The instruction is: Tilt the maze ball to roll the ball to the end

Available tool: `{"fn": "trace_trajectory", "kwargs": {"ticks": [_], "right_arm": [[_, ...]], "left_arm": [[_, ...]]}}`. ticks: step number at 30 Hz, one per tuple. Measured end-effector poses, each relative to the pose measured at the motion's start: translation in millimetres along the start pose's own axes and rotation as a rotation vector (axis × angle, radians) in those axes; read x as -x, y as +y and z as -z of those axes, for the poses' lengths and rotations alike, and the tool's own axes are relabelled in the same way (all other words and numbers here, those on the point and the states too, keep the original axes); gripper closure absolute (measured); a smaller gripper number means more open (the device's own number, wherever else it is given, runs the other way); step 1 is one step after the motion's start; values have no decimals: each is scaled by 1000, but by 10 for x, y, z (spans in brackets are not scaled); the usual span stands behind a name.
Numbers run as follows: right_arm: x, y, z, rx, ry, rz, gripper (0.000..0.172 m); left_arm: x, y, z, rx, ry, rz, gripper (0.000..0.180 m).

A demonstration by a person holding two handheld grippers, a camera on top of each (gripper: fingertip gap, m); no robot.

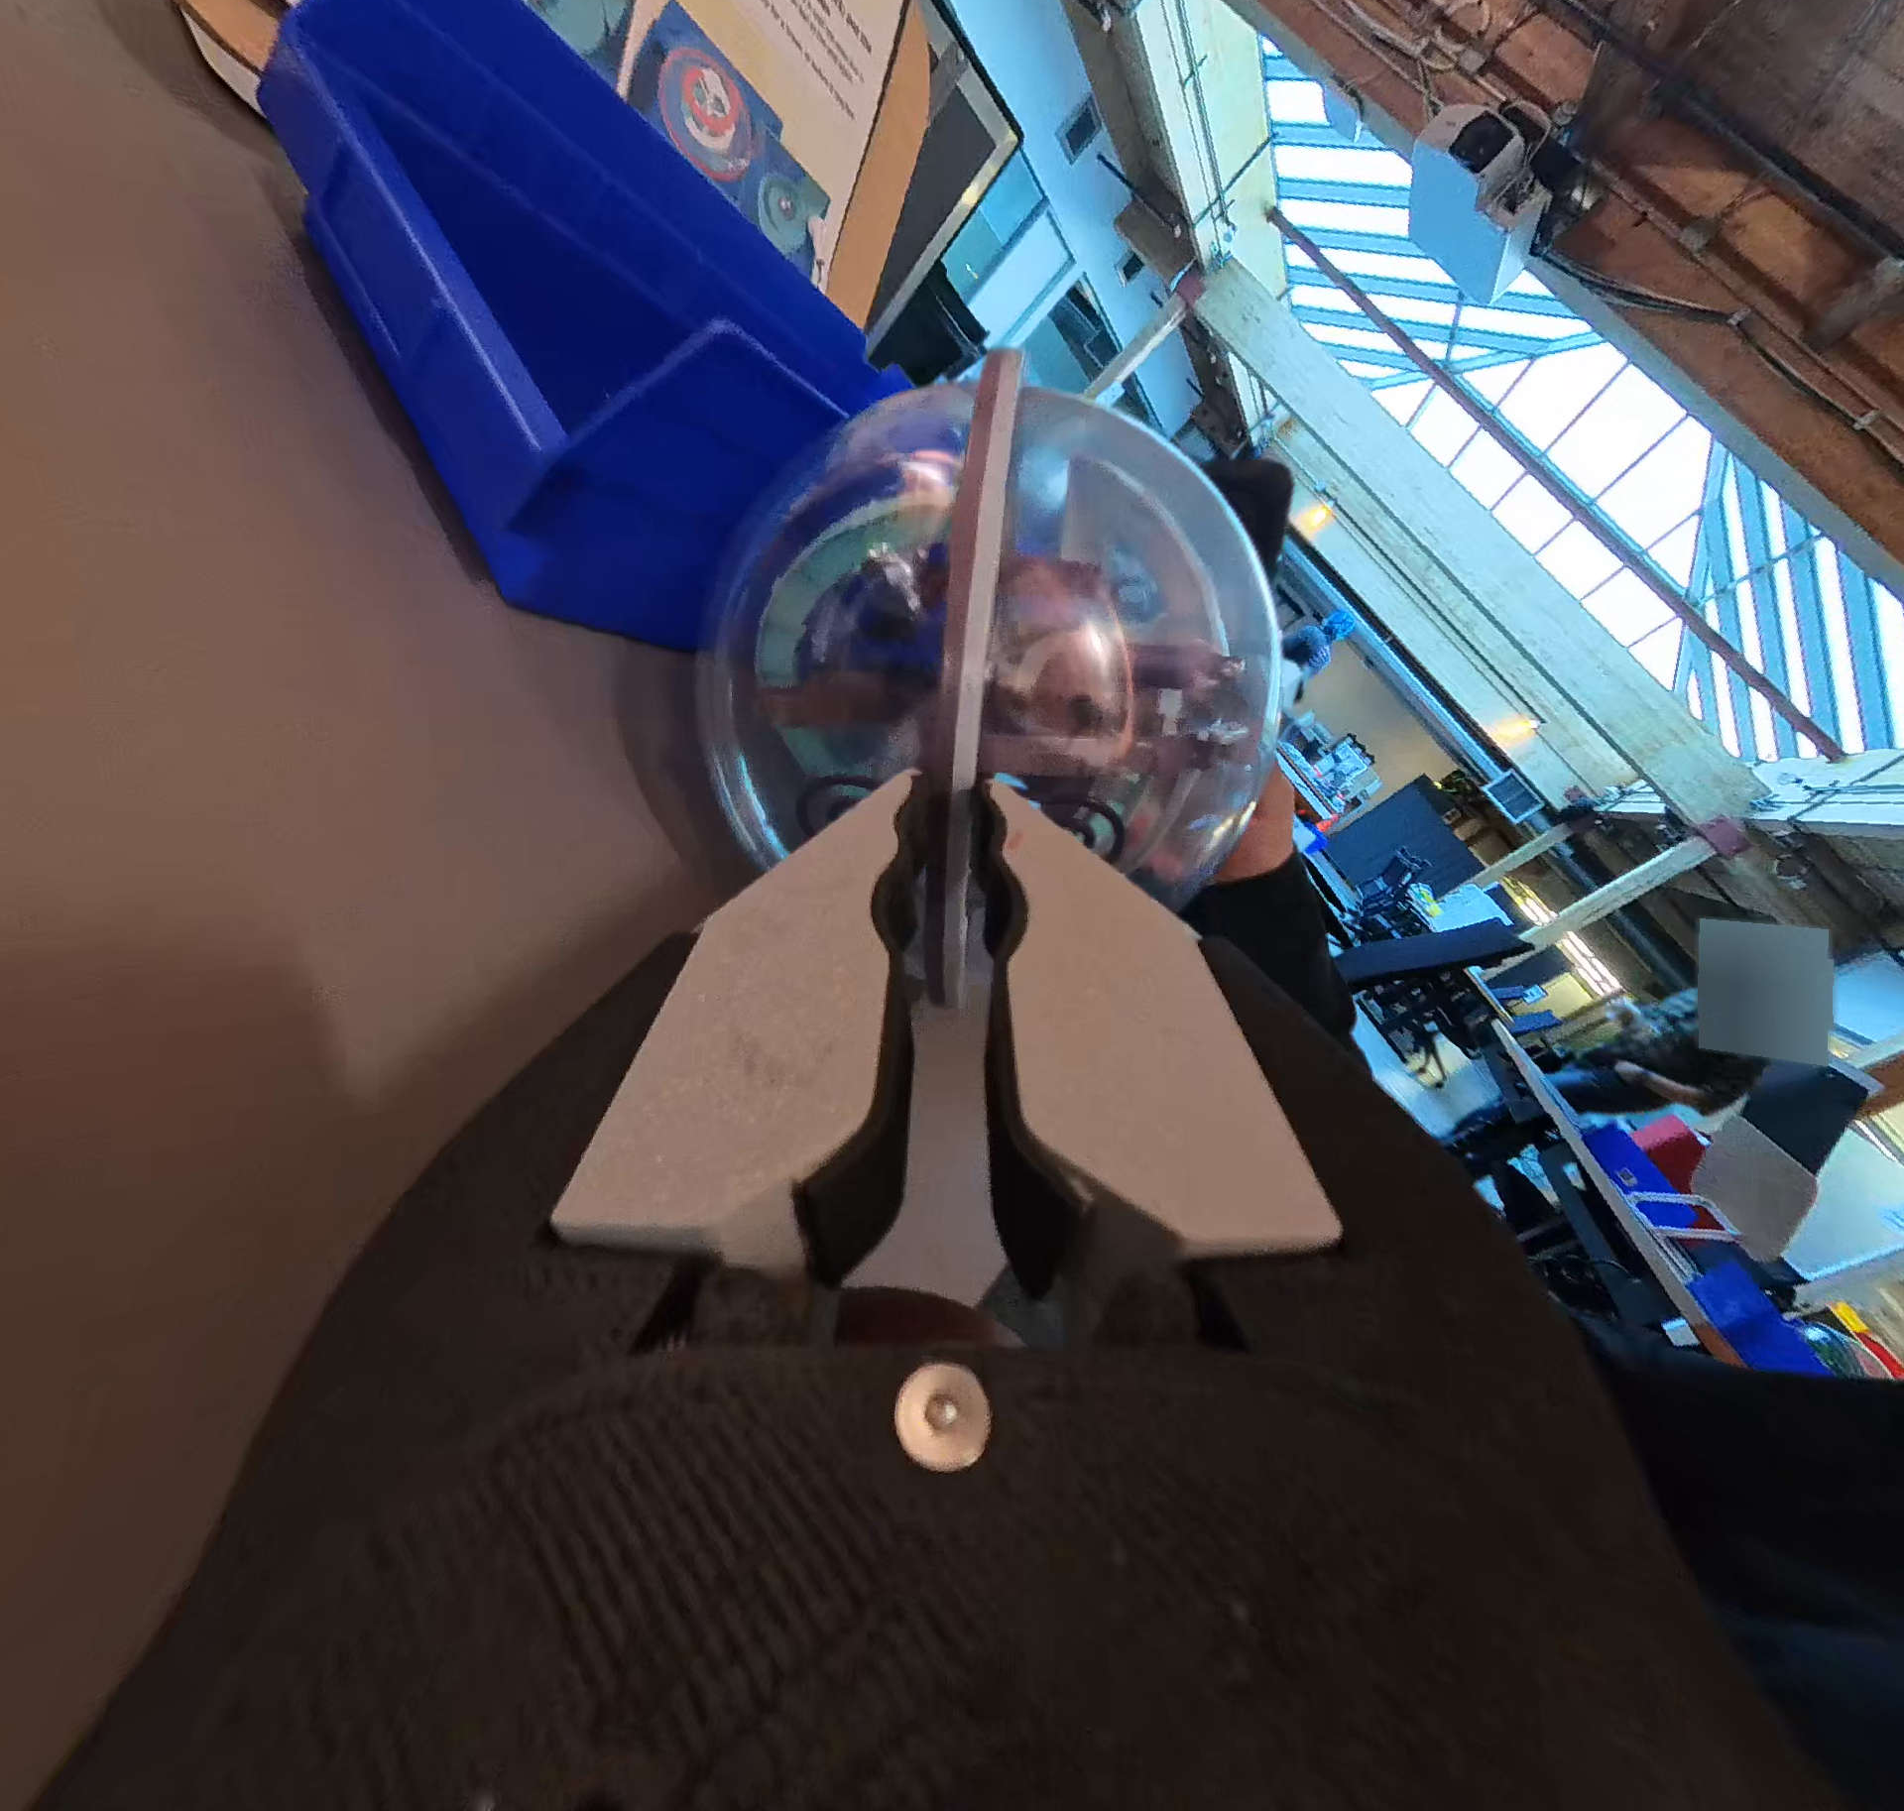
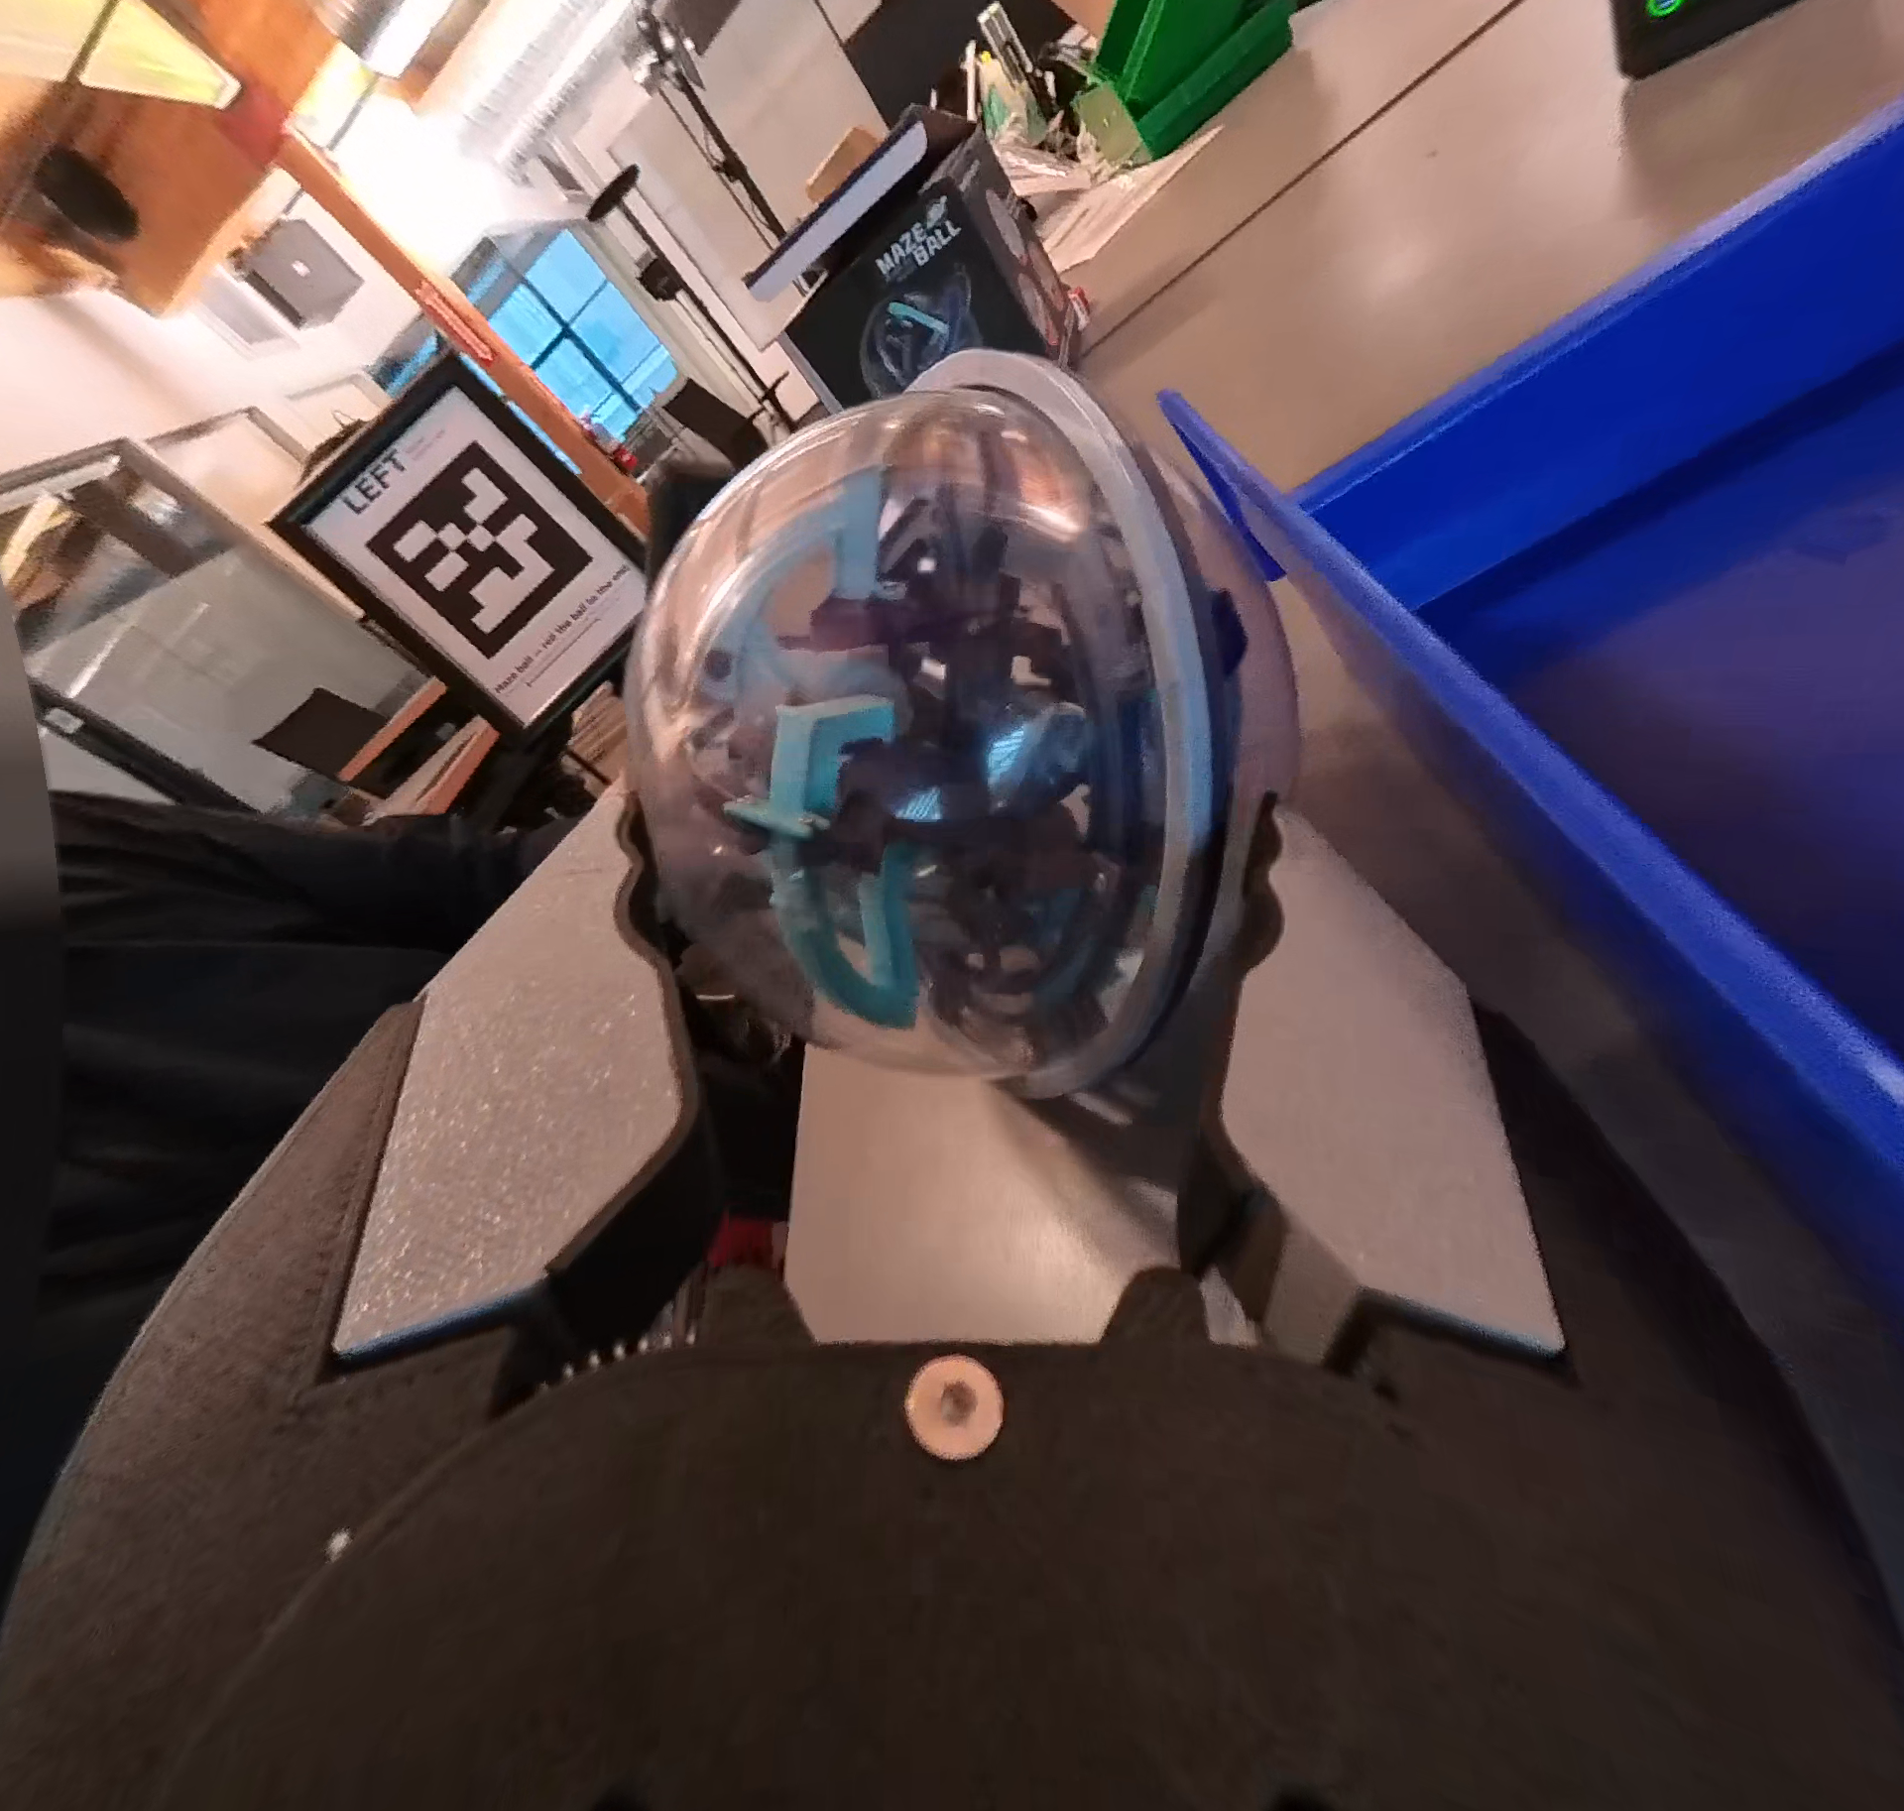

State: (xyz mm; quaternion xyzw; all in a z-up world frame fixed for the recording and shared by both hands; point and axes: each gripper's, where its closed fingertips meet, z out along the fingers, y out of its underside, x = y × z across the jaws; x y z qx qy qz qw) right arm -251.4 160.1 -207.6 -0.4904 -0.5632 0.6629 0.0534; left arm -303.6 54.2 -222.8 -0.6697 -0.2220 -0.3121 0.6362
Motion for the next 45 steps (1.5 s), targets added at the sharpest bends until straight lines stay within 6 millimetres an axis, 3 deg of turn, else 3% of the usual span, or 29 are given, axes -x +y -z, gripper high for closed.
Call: {"fn": "trace_trajectory", "kwargs": {"ticks": [12, 16, 21, 23, 26, 27, 31, 34, 37, 41, 45], "right_arm": [[-43, -83, -146, -66, -3, -19, 60], [-45, -92, -154, -72, -8, -20, 60], [-58, -107, -164, -81, -14, -33, 60], [-72, -107, -173, -86, -20, -47, 60], [-85, -73, -209, -77, -31, -65, 59], [-96, -75, -207, -81, -31, -72, 58], [-102, -82, -174, -88, -37, -82, 55], [-106, -126, -149, -111, -40, -91, 50], [-86, -116, -185, -102, -54, -90, 51], [-98, -98, -216, -95, -50, -95, 51], [-108, -91, -213, -93, -41, -88, 51]], "left_arm": [[36, 237, 69, 189, 51, -60, 174], [-117, 131, 123, 236, 189, -57, 145], [115, -302, 62, 191, 98, -202, 133], [102, -290, -34, 253, 128, -191, 113], [65, -87, -168, 382, 174, -193, 83], [66, -92, -200, 369, 181, -195, 81], [90, -60, -177, 371, 237, -176, 94], [102, -13, -82, 387, 283, -191, 143], [77, -20, -65, 383, 309, -138, 122], [134, -71, -102, 366, 265, -191, 113], [140, 22, -120, 412, 262, -203, 105]]}}
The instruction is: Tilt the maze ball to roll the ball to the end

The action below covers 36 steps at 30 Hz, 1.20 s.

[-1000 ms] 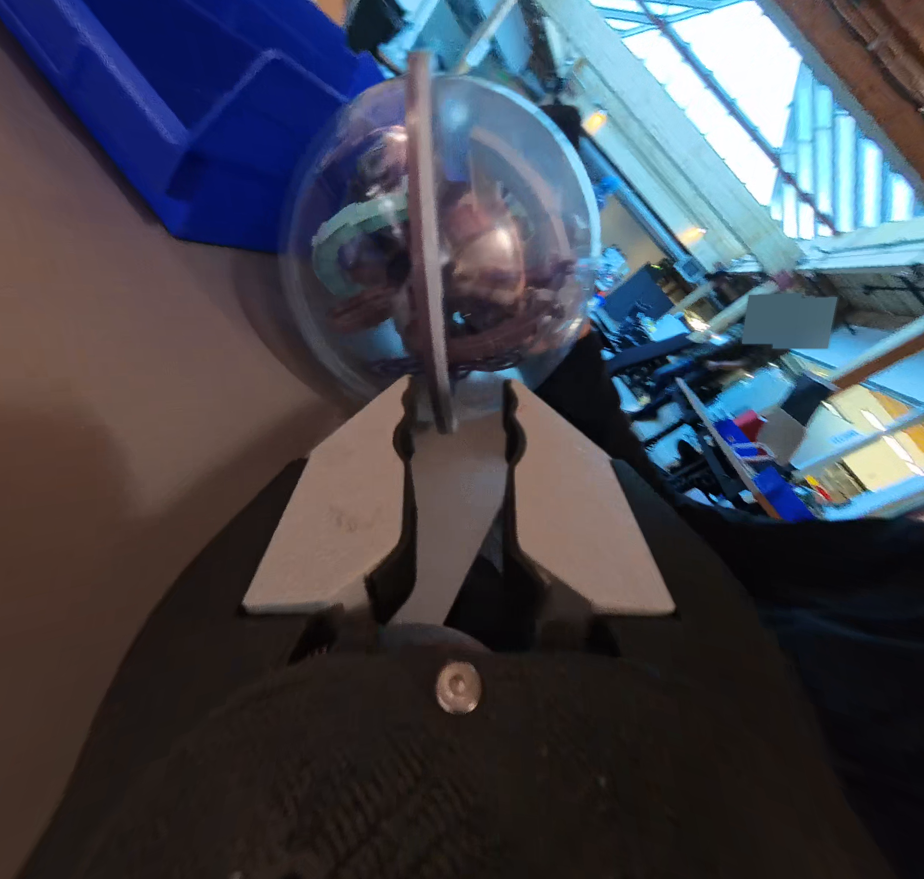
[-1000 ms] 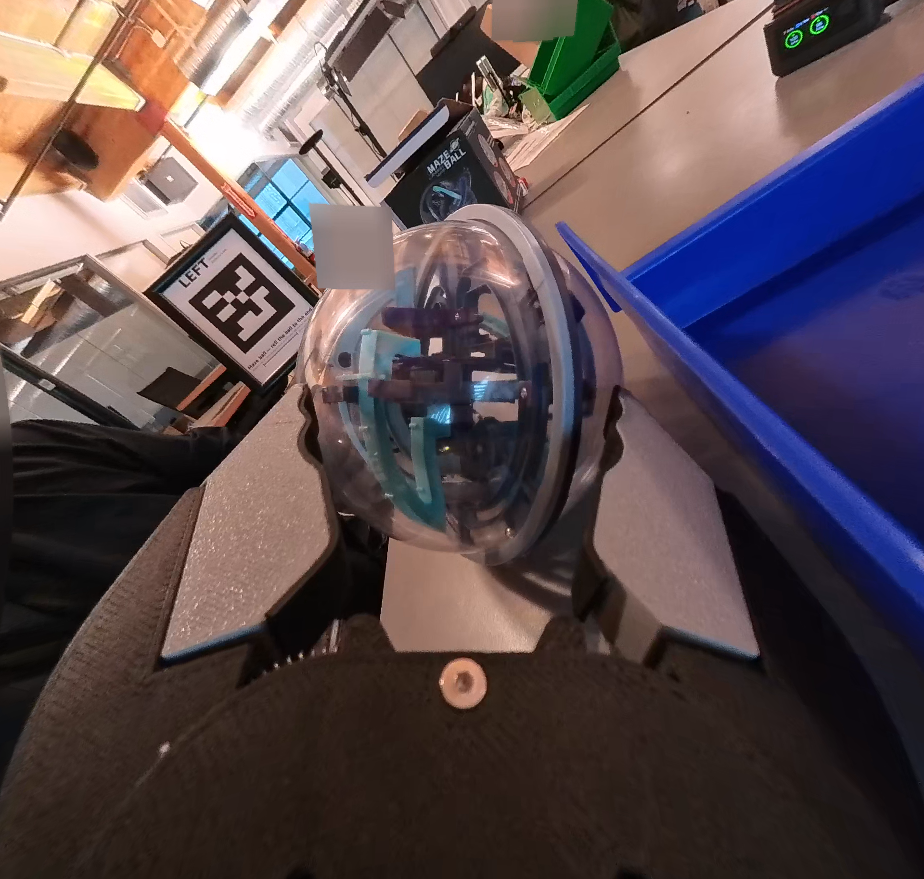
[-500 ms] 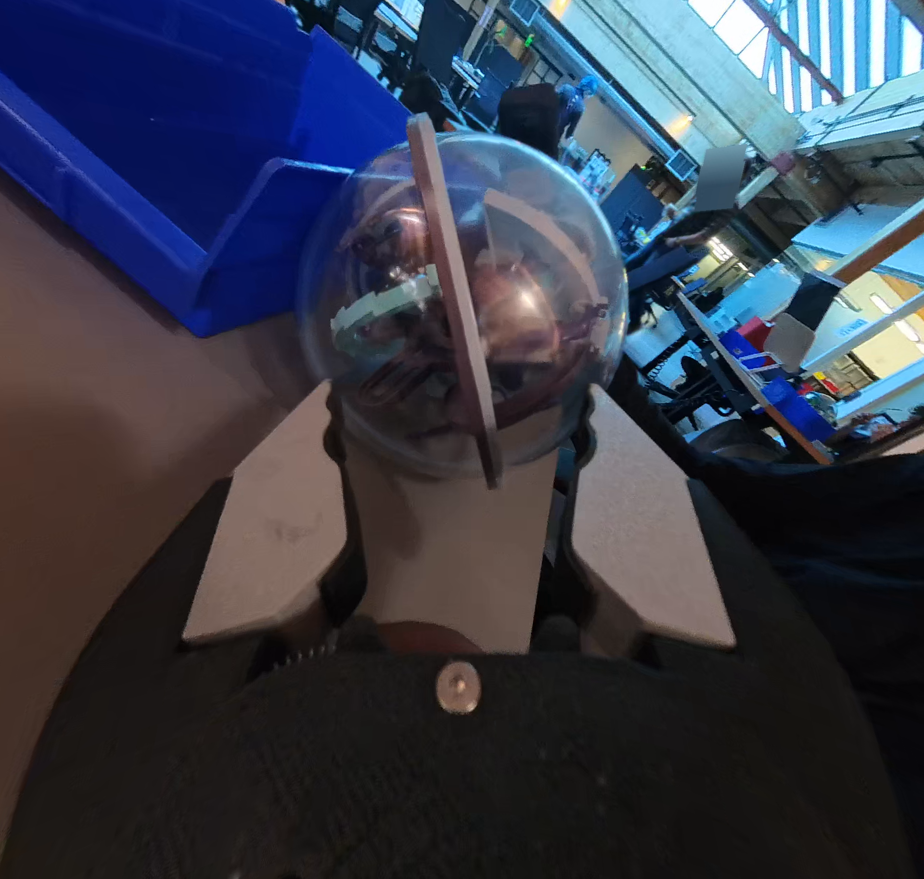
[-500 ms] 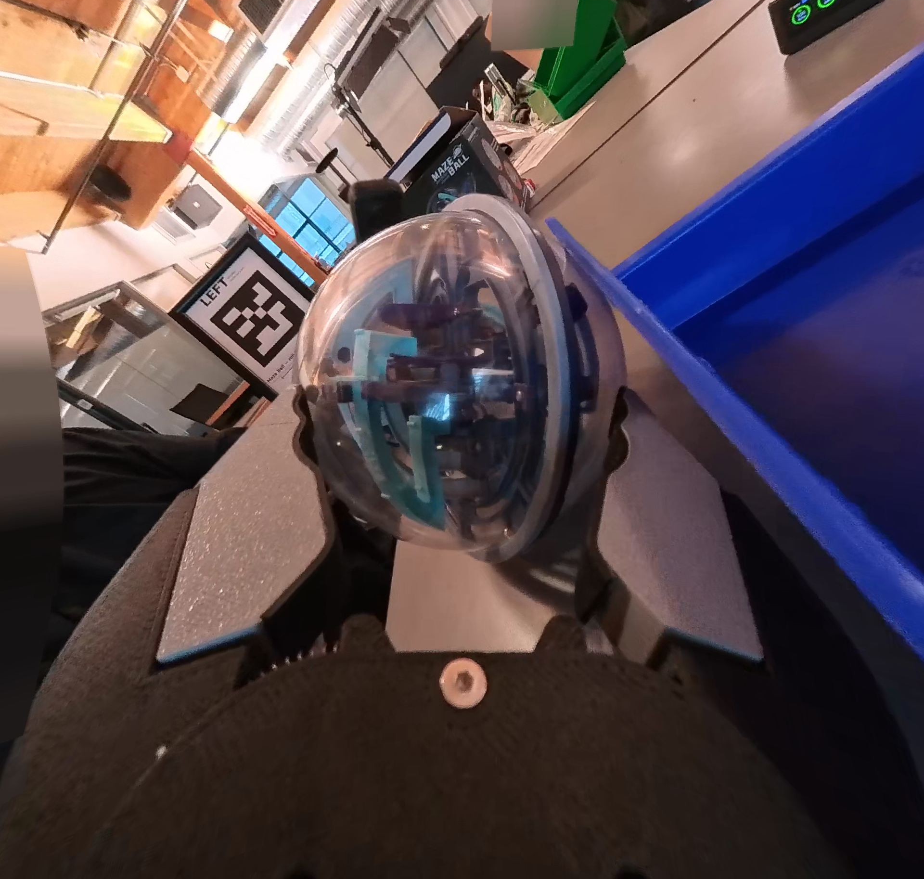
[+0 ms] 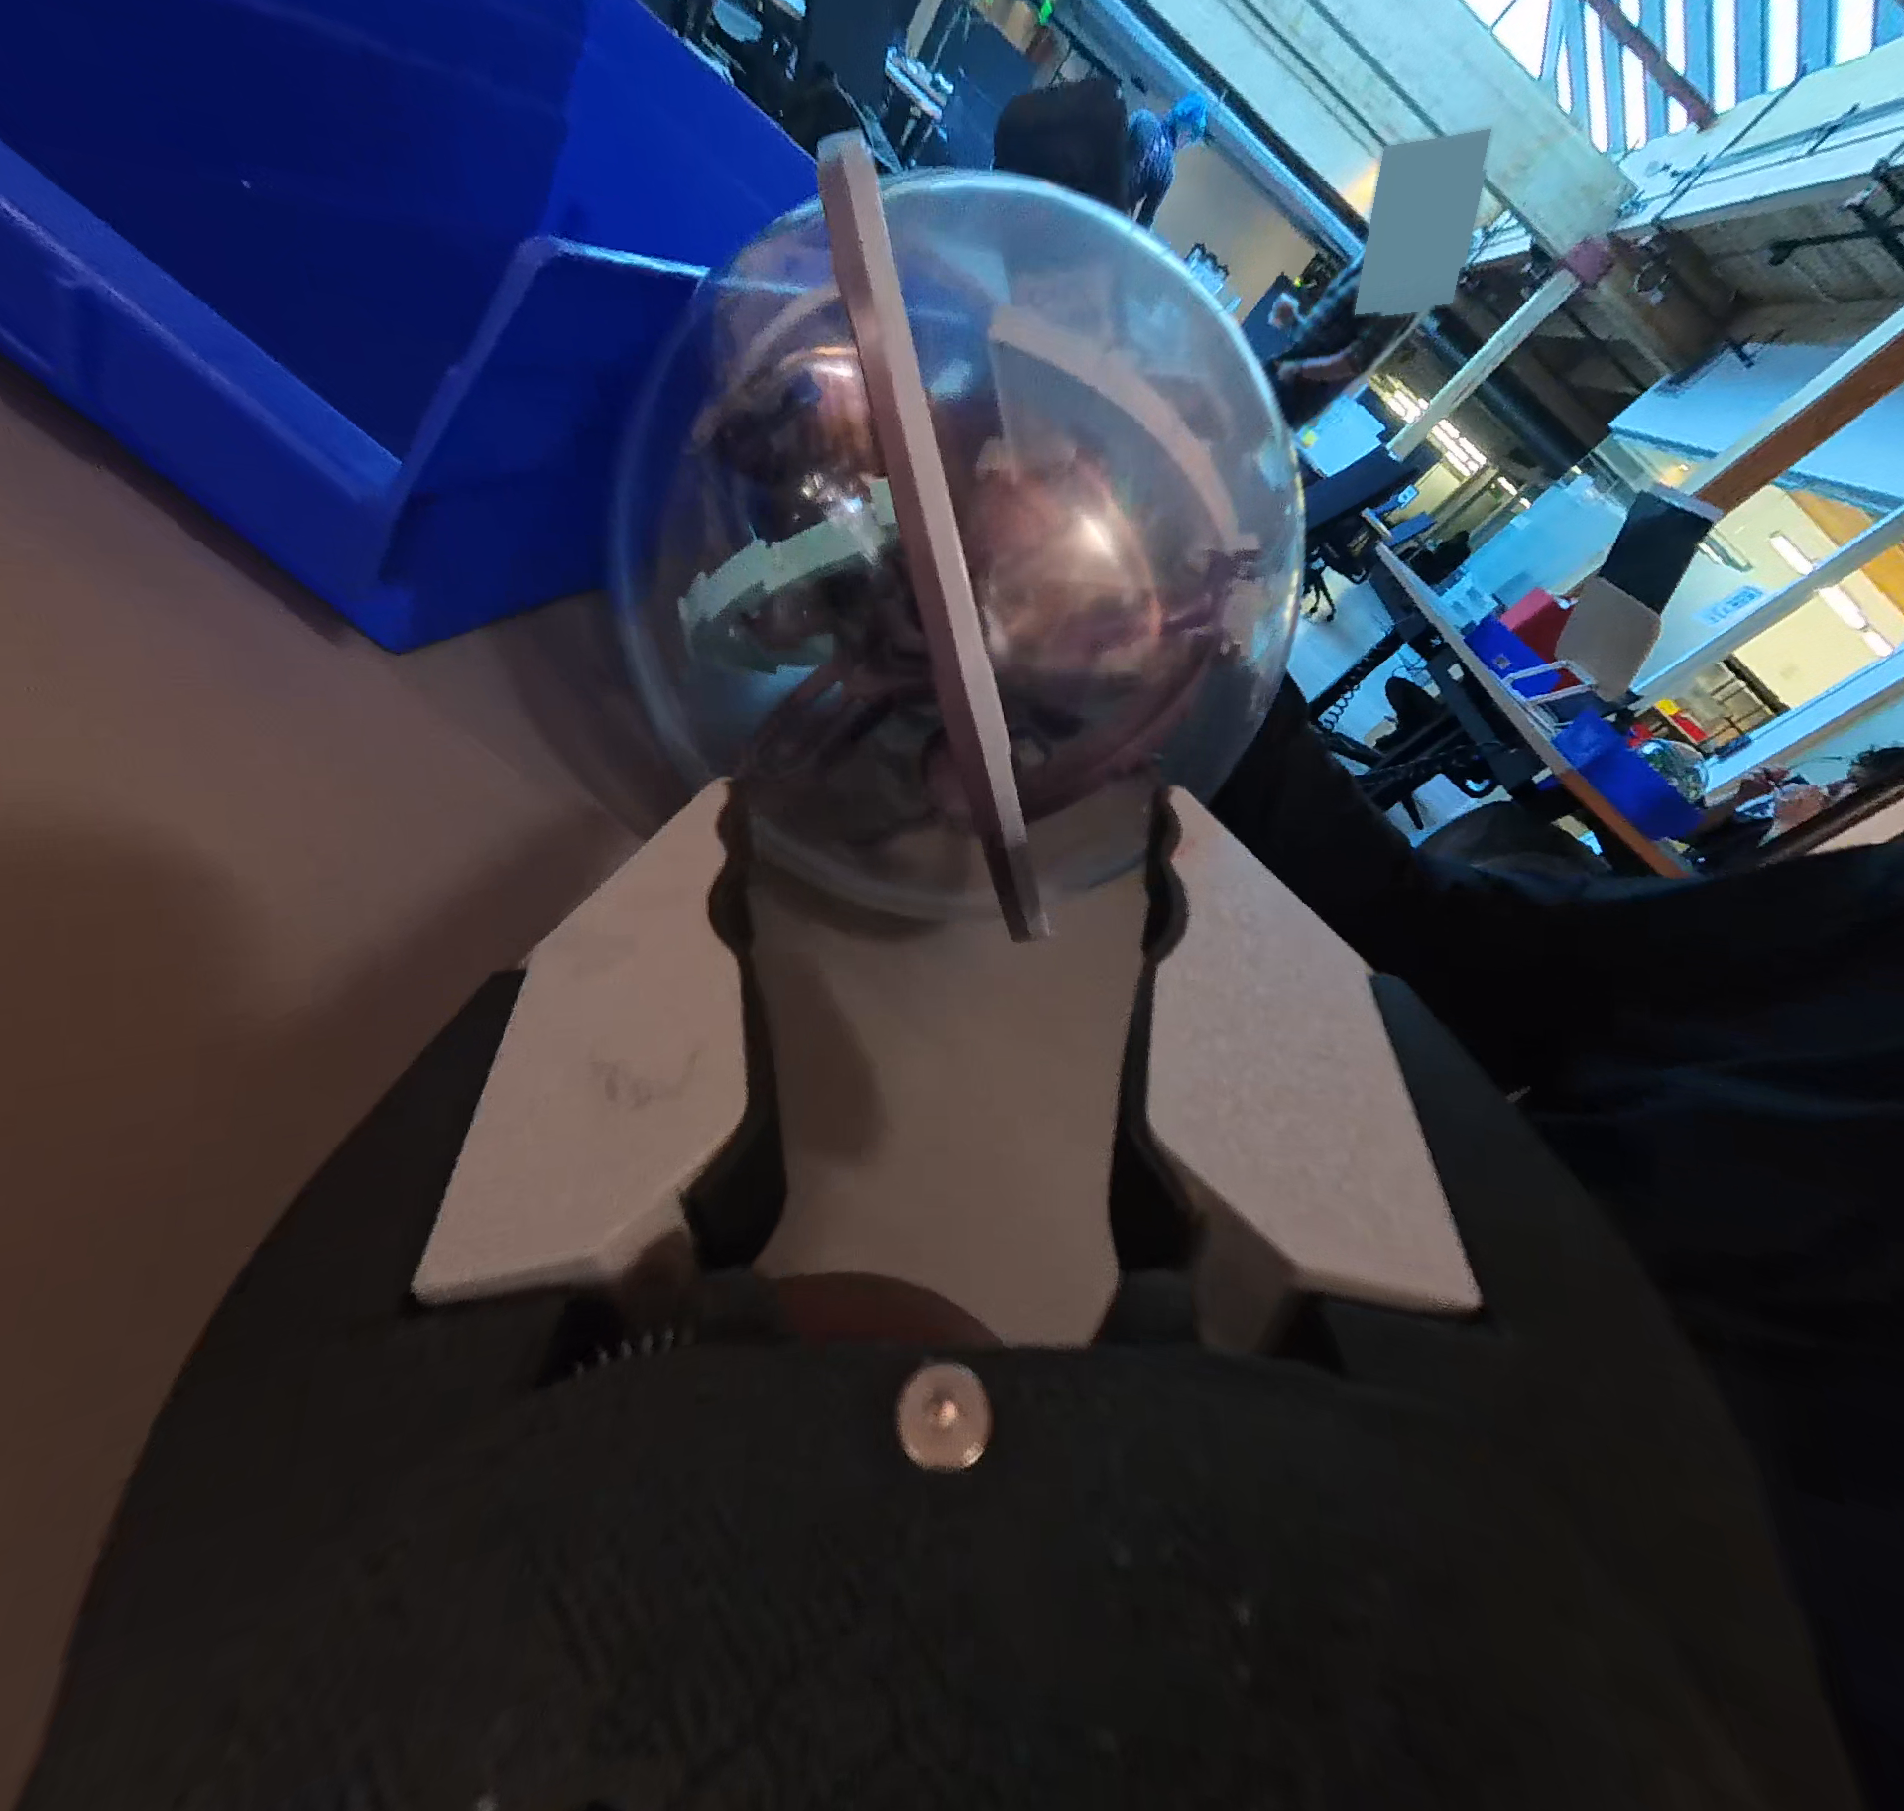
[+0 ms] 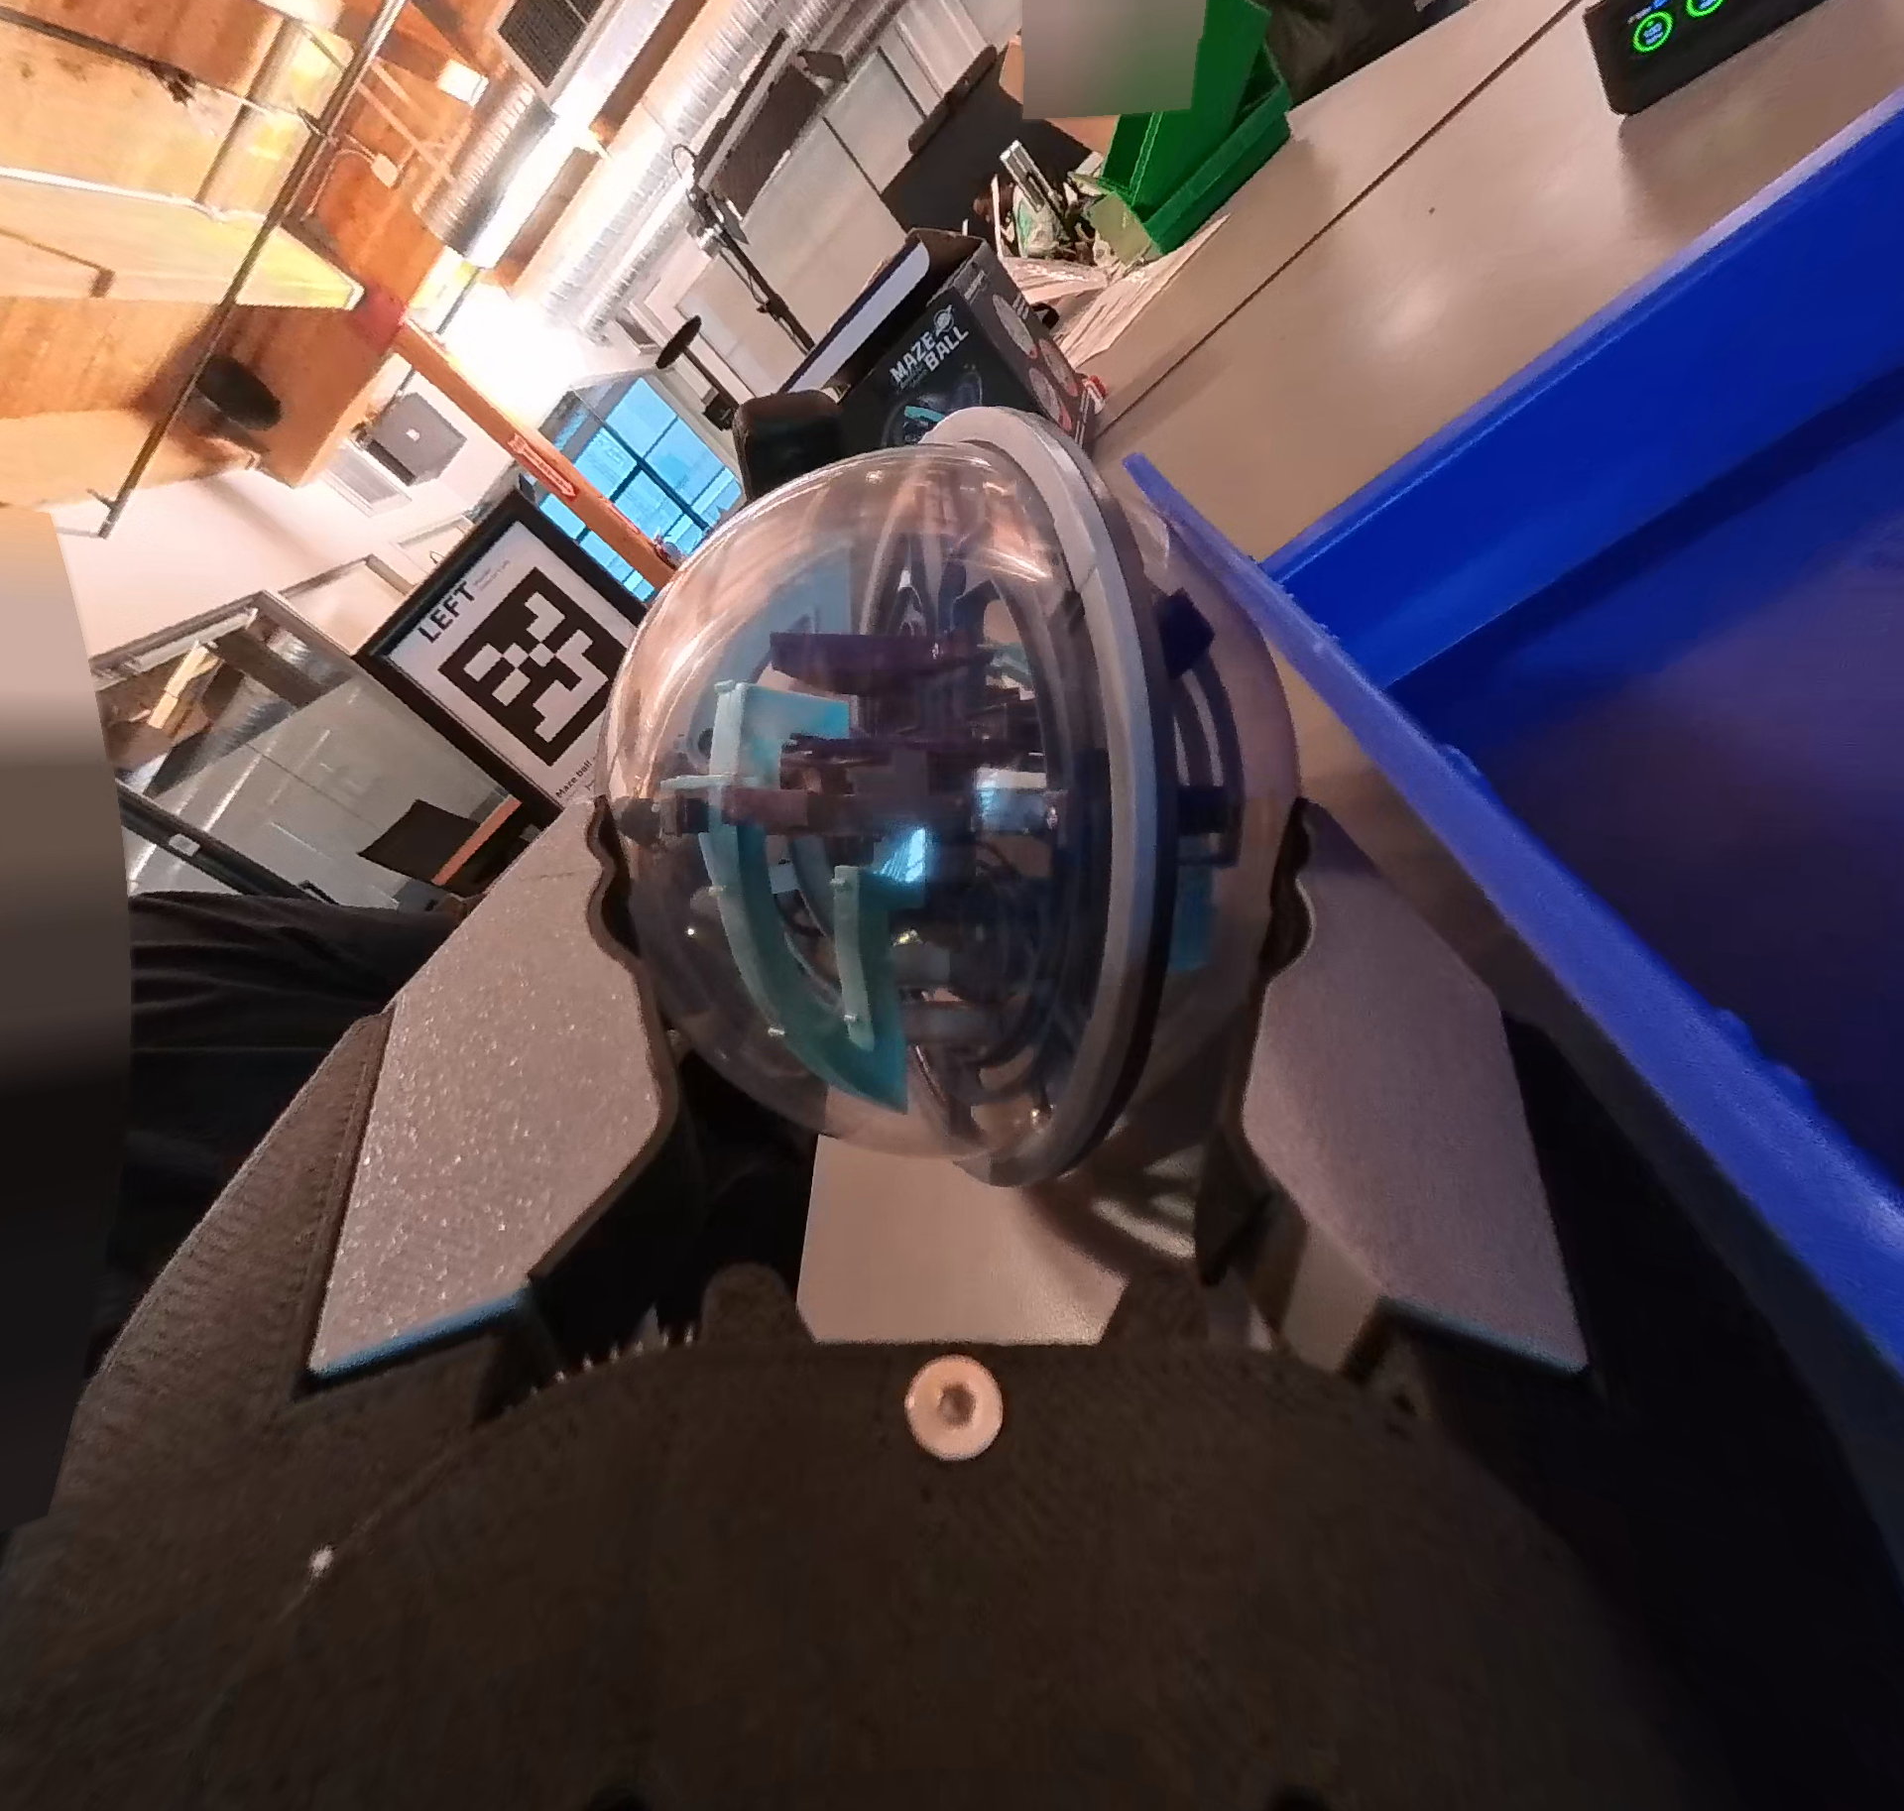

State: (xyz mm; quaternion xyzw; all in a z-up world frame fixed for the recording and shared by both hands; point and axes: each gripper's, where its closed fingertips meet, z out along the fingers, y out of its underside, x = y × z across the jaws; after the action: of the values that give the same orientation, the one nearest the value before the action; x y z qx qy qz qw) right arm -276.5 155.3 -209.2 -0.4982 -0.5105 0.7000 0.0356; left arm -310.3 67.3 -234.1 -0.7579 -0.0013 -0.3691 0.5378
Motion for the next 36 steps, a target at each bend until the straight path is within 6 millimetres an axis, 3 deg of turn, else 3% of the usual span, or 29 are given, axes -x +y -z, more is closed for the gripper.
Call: {"fn": "trace_trajectory", "kwargs": {"ticks": [5, 11, 19, 26, 32, 36], "right_arm": [[-3, 9, -21, -4, -11, -15, 47], [25, 31, -103, -13, -43, -23, 34], [40, 55, -118, -6, -64, -49, 33], [115, -127, -229, -66, 14, 70, 31], [111, -183, -282, 5, 97, 21, 31], [31, -154, -289, 65, 84, -53, 34]], "left_arm": [[-7, 42, -37, 31, -25, -45, 100], [-23, 229, -177, 172, -60, -125, 92], [-43, 237, -275, 184, -52, -136, 73], [-17, 426, -385, 319, -90, -184, 74], [-134, 370, -389, 286, 101, 28, 71], [-95, 415, -381, 317, 79, 36, 71]]}}
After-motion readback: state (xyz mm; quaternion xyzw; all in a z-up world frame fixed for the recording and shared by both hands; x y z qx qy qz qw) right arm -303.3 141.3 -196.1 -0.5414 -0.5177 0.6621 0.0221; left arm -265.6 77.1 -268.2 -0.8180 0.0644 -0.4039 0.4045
